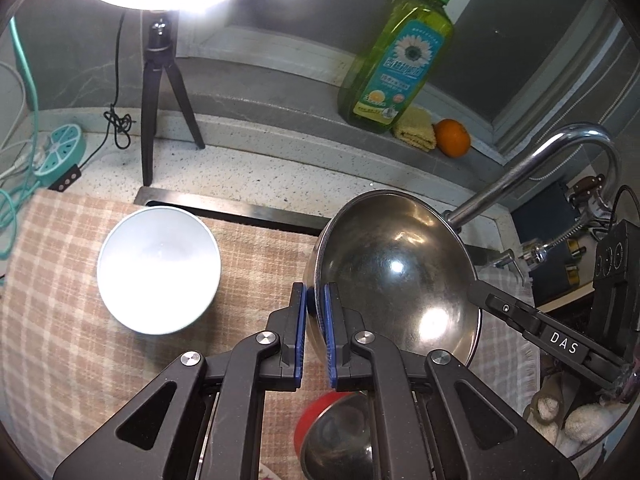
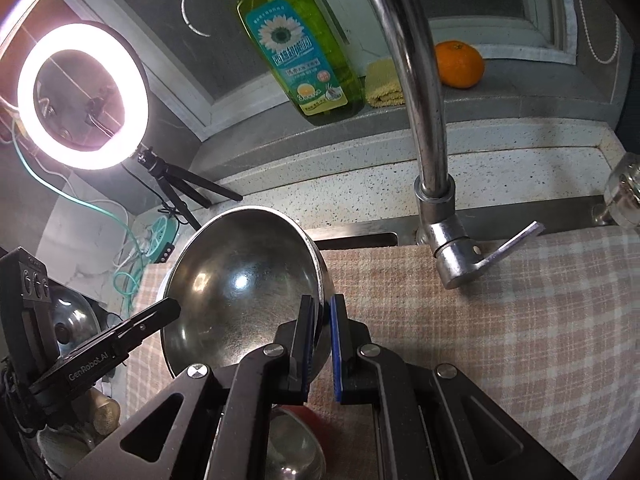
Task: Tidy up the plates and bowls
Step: 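Lift the large steel bowl and carry it toward the red-bottomed bowl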
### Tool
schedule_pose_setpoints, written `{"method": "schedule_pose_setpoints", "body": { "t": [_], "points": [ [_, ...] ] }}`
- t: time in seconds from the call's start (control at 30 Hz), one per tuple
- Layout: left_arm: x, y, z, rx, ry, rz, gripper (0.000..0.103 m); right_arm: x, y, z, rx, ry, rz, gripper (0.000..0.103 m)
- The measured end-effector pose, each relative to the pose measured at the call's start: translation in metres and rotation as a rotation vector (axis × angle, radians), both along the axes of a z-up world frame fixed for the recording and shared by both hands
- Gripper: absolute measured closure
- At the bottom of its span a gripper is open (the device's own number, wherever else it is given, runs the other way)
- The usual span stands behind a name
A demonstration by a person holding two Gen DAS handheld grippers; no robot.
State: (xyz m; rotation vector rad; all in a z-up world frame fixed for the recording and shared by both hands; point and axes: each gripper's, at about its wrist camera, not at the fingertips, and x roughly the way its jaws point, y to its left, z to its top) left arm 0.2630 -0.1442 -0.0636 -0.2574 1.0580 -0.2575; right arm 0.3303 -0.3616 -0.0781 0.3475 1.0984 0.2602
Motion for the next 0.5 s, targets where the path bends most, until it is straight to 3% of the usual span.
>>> {"method": "schedule_pose_setpoints", "body": {
  "t": [0.5],
  "points": [
    [-0.052, -0.003, 0.028, -0.011, -0.052, -0.099, 0.096, -0.072, -0.005, 0.029, -0.019, -0.039, -0.081, 0.096]
  ]
}}
